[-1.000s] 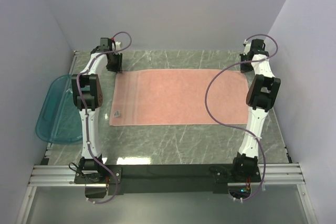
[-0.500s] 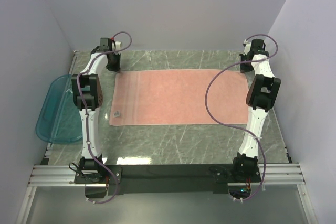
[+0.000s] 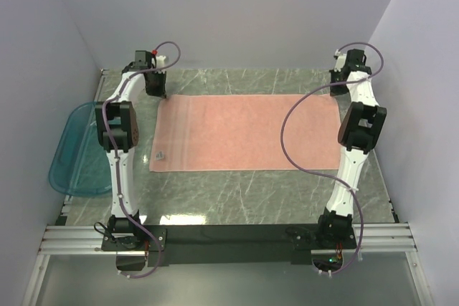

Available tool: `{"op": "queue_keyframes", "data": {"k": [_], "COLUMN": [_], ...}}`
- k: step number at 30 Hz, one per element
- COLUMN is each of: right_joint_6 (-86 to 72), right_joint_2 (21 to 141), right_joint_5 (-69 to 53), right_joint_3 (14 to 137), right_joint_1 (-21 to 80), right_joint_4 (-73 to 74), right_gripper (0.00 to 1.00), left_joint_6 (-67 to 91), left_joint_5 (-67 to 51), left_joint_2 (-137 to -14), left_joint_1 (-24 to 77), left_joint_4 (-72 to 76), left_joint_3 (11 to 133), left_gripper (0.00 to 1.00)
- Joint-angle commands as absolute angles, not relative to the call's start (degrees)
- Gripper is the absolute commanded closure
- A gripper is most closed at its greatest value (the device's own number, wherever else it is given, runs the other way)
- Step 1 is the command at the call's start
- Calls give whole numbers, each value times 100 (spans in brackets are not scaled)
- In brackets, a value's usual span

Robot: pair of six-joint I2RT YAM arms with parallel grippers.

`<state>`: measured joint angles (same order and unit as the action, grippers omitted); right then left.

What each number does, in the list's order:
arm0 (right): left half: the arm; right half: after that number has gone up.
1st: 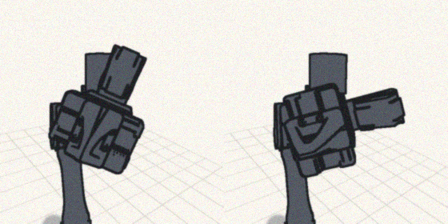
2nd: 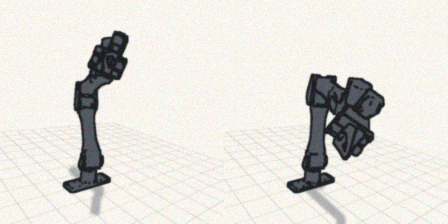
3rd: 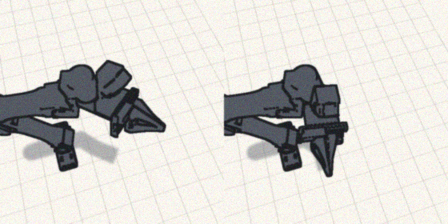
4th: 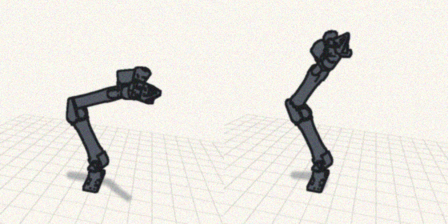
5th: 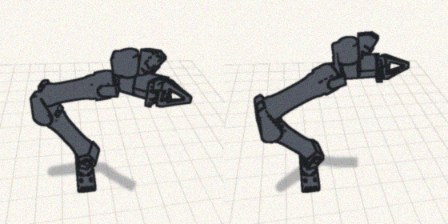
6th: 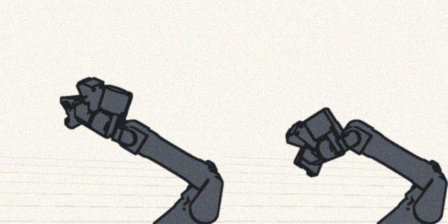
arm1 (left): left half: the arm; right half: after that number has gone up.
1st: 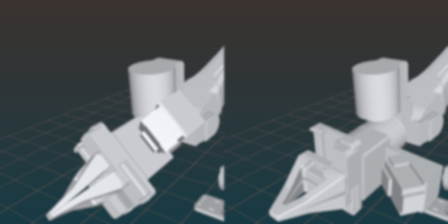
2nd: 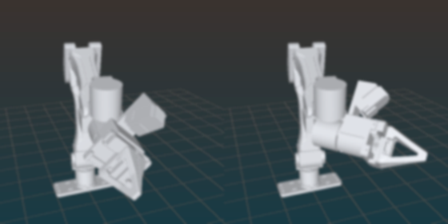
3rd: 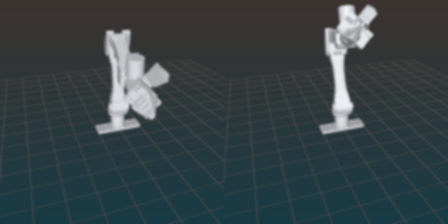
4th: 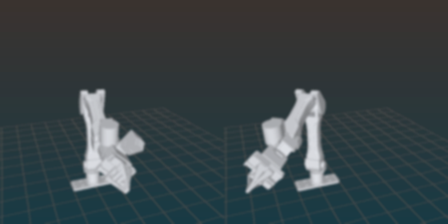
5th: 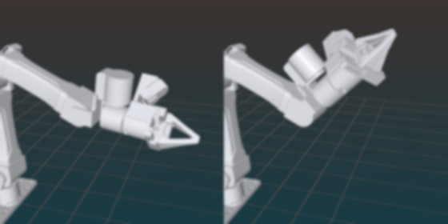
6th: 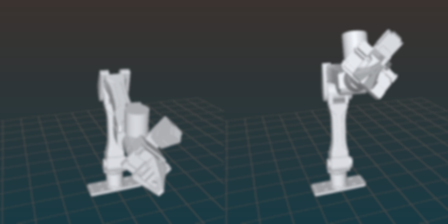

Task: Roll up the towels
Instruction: Flatten the towel, then fold the towel

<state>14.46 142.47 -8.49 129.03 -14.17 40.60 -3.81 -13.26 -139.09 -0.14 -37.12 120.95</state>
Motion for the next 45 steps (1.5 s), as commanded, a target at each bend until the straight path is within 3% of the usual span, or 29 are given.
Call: {"op": "queue_keyframes", "data": {"k": [1, 14, 29, 38, 45], "right_joint_6": [1494, 1714, 2636, 3190, 3103], "right_joint_2": [13527, 12850, 11787, 11206, 11267], "right_joint_5": [-1037, -1441, -1960, -1679, -1494], "right_joint_3": [12982, 12253, 10504, 9352, 8974], "right_joint_1": [-1555, -1837, -2180, -2338, -2373], "right_joint_4": [4131, 4438, 4975, 4966, 4851], "right_gripper": [100, 100, 100, 100, 100], "left_joint_6": [-387, -720, -1678, -2443, -2172], "left_joint_5": [-1836, -2575, -3023, -2707, -2330], "left_joint_2": [-13070, -12156, -10706, -10406, -10371], "left_joint_1": [-193, -527, -782, -879, -817], "left_joint_4": [-3375, -3533, -4147, -4710, -4412], "left_joint_3": [12041, 11312, 9221, 8667, 8042], "left_gripper": [100, 100, 100, 100, 100]}}
